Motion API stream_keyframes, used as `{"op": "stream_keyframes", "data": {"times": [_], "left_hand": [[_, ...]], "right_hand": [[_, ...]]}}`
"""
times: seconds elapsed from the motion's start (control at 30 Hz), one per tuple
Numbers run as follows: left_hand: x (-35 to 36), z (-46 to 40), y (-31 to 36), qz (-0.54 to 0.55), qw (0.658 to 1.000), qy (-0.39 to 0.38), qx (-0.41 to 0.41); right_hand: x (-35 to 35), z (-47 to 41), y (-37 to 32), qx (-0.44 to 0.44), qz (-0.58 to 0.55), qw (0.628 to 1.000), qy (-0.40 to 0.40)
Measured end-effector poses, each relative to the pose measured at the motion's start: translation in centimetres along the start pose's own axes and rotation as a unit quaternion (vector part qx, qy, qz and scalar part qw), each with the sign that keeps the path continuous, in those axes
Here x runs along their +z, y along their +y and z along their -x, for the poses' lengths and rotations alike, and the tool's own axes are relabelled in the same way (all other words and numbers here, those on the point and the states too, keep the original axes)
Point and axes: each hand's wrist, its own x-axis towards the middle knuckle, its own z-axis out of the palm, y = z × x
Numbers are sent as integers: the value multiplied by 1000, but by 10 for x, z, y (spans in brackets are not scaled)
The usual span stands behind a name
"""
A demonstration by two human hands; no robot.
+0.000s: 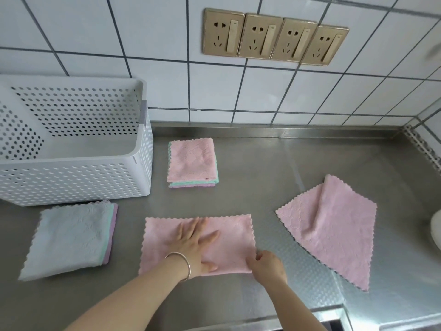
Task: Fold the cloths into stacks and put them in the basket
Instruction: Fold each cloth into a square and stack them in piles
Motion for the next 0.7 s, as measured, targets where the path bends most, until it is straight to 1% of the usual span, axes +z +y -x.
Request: {"op": "stream_keyframes", "data": {"times": [0.07,0.13,0.17,0.23,0.27,0.3,0.33,0.4,0.47,0.57,0.67,0.7], "left_hand": [[-11,3,4,39,999,8,-9],[-25,5,9,130,989,63,-20],[-31,7,12,206,973,103,-35],[-44,12,15,361,915,166,-64],[-49,15,16,426,884,178,-66],[-55,17,18,469,863,177,-60],[-59,19,21,496,851,166,-50],[-65,23,24,502,849,157,-41],[-68,23,26,482,857,175,-45],[-68,25,21,468,858,200,-71],[-68,28,13,468,853,204,-107],[-68,29,9,459,857,205,-116]], "right_hand": [[-1,4,-3,-13,-14,1000,22],[0,11,-9,-35,-33,997,65],[1,16,-13,-51,-42,994,87],[5,25,-23,-84,-56,988,117],[7,30,-29,-103,-59,985,127],[9,34,-34,-123,-58,981,136],[11,37,-39,-143,-53,977,147],[15,40,-47,-187,-40,968,165],[20,44,-56,-230,-36,954,189],[26,50,-69,-313,-22,918,242],[35,51,-75,-371,10,895,246],[38,52,-76,-403,20,879,254]]}}
